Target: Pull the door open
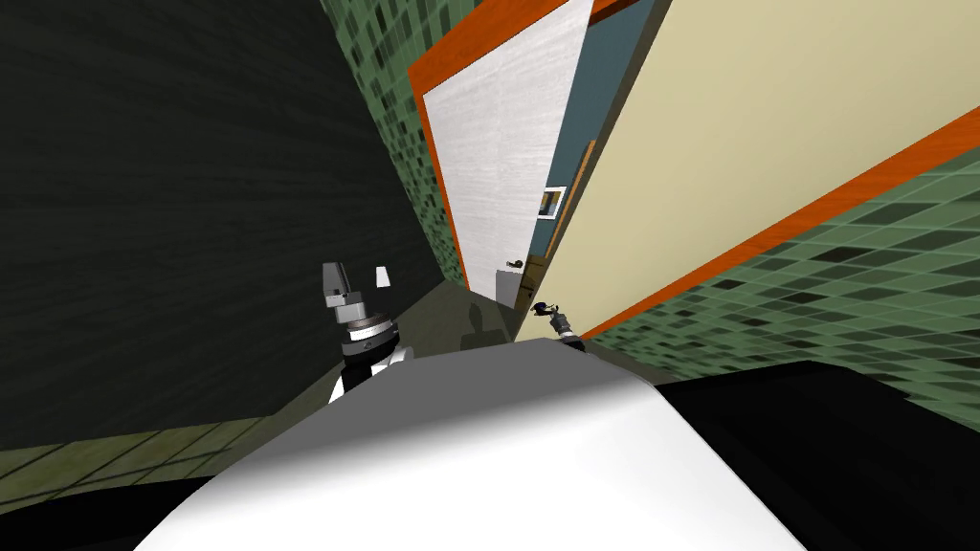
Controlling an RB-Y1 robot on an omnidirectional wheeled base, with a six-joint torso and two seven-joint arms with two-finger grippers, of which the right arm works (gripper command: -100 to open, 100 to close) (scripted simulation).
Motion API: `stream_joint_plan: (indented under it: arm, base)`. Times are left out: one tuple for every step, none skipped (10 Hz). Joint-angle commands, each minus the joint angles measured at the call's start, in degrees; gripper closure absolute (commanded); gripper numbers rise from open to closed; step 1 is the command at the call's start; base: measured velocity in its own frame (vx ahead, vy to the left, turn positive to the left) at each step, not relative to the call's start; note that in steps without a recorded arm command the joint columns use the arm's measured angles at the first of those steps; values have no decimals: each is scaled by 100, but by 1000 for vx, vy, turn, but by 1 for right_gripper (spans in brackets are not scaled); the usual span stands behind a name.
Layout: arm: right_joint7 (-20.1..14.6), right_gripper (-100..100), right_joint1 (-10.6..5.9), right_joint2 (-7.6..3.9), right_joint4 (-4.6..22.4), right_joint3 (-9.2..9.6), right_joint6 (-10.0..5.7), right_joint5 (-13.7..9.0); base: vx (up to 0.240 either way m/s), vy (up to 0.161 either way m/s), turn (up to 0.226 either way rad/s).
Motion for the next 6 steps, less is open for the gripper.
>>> stream_joint_plan:
  arm:
    - [-91, 100, 82, -6, -8, 118, -179, 59]
    - [-150, 100, 144, -45, -6, 168, -277, 83]
    - [-106, 100, 119, -81, -3, 77, -189, 35]
    - [-167, 100, 221, -121, 55, 135, -373, 61]
    - [-180, 100, 242, -130, 68, 149, -419, 67]
    - [-209, 100, 289, -150, 96, 180, -522, 81]
  base:
    - [-163, -32, 124]
    - [-185, -33, 150]
    - [-85, -25, 12]
    - [-147, -51, 226]
    - [-206, -40, 161]
    - [-217, -67, 126]
